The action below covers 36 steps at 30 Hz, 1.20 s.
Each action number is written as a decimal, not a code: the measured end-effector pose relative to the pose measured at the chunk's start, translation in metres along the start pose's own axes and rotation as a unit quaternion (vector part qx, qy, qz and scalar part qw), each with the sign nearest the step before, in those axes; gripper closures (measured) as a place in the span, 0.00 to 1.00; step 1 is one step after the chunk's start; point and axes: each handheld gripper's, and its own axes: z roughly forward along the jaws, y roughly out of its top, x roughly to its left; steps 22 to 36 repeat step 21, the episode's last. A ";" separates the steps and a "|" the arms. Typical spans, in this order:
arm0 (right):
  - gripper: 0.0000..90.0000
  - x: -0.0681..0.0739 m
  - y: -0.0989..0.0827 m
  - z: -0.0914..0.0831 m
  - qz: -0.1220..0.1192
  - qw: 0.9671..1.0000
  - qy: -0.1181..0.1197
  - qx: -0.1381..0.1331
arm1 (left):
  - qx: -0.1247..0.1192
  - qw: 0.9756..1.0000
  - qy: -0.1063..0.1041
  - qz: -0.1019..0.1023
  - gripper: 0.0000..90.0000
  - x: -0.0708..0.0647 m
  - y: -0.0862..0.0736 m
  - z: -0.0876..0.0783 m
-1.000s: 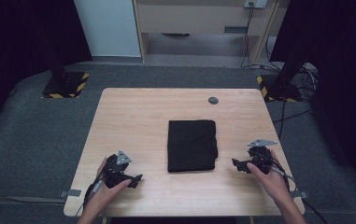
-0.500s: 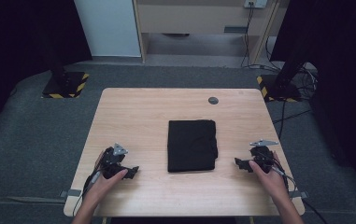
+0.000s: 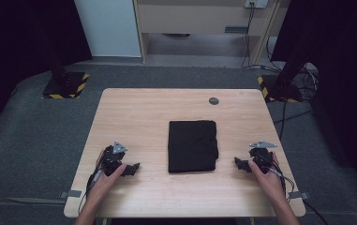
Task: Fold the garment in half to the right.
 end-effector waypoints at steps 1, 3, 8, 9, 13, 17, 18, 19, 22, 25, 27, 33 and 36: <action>0.00 0.001 0.000 0.000 0.002 1.000 -0.003 -0.002 | 0.000 1.000 0.001 0.002 0.00 0.000 0.000 0.000; 0.00 0.001 -0.001 0.001 0.001 1.000 -0.004 -0.003 | -0.002 1.000 0.002 0.003 0.00 0.000 -0.001 0.000; 0.00 0.001 -0.003 0.001 -0.001 1.000 -0.005 -0.012 | -0.018 1.000 0.003 0.001 0.00 0.000 -0.004 0.001; 0.00 0.002 -0.003 0.000 0.000 1.000 -0.005 -0.012 | -0.018 1.000 0.004 0.000 0.00 0.000 -0.004 0.001; 0.00 0.002 -0.003 0.000 0.001 1.000 -0.005 -0.012 | -0.018 1.000 0.009 -0.006 0.00 -0.001 -0.004 0.000; 0.00 0.002 -0.004 -0.001 -0.003 1.000 -0.002 -0.013 | -0.019 1.000 0.009 -0.006 0.00 -0.001 -0.004 0.000; 0.00 0.002 -0.004 -0.001 -0.004 1.000 -0.001 -0.013 | -0.019 1.000 0.009 -0.006 0.00 -0.001 -0.004 0.000; 0.00 0.002 -0.004 0.000 -0.005 1.000 -0.001 -0.013 | -0.019 1.000 0.009 -0.006 0.00 -0.001 -0.004 0.000; 0.00 0.002 -0.004 -0.001 -0.005 1.000 0.000 -0.013 | -0.019 1.000 0.009 -0.006 0.00 -0.001 -0.004 0.000; 0.00 0.002 -0.004 -0.001 -0.005 1.000 0.000 -0.013 | -0.019 1.000 0.009 -0.006 0.00 -0.001 -0.004 0.000; 0.00 0.002 -0.004 -0.001 -0.005 1.000 0.000 -0.013 | -0.019 1.000 0.009 -0.006 0.00 -0.001 -0.004 0.000; 0.00 0.002 -0.004 -0.001 -0.005 1.000 0.000 -0.013 | -0.019 1.000 0.009 -0.006 0.00 -0.001 -0.004 0.000; 0.00 0.002 -0.004 -0.001 -0.005 1.000 0.000 -0.013 | -0.019 1.000 0.009 -0.006 0.00 -0.001 -0.004 0.000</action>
